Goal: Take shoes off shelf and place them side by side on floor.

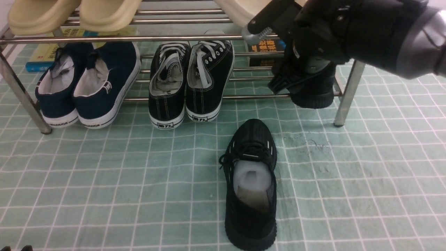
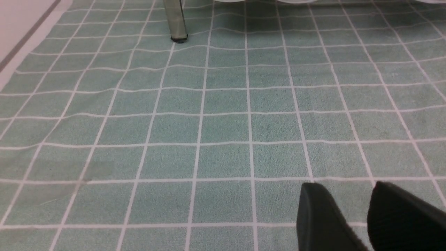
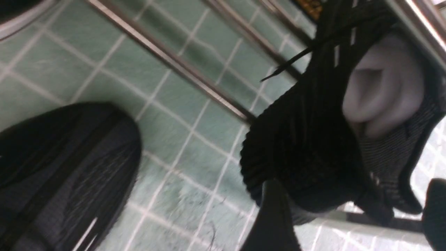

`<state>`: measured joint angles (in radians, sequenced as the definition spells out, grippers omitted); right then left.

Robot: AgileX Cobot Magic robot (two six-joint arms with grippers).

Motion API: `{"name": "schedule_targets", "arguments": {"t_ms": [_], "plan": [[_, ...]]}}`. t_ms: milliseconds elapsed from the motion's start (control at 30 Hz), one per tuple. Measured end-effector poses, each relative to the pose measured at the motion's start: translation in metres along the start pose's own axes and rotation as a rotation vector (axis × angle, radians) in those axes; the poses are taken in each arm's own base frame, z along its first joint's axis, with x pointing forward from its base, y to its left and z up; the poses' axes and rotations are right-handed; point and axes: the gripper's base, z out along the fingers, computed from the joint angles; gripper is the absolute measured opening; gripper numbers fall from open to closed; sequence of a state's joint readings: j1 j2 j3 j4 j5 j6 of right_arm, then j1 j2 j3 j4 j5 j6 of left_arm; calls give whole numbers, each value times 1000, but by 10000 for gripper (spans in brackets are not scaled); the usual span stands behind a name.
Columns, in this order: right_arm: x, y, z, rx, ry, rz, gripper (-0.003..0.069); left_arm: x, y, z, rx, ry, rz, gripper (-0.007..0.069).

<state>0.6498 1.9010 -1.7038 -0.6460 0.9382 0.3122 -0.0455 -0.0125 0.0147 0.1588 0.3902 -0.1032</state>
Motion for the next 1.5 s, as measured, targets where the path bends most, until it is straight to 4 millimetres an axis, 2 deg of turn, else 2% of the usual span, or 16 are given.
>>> {"name": "schedule_targets", "arguments": {"t_ms": [367,667,767,867,1000,1067,1200,1233,1367,1400,1467,1500], "plan": [[1,6,24,61,5,27,541,0,0,0,0,0,0,242],[13,-7,57,89,65,62,541,0,0,0,0,0,0,242],[14,-10,61,90,71,68,530,0,0,0,0,0,0,242],[12,-9,61,79,54,62,469,0,0,0,0,0,0,242],[12,-5,62,37,47,30,183,0,0,0,0,0,0,242],[13,-3,61,9,67,24,70,0,0,0,0,0,0,242],[20,-2,50,-65,151,36,67,0,0,0,0,0,0,242],[23,-2,34,-145,203,42,67,0,0,0,0,0,0,242],[26,-4,2,-277,255,57,67,0,0,0,0,0,0,242],[28,-6,-14,-341,279,57,67,0,0,0,0,0,0,242],[28,-6,-34,-431,281,71,67,0,0,0,0,0,0,242],[28,-6,-35,-438,281,75,67,0,0,0,0,0,0,242]]}}
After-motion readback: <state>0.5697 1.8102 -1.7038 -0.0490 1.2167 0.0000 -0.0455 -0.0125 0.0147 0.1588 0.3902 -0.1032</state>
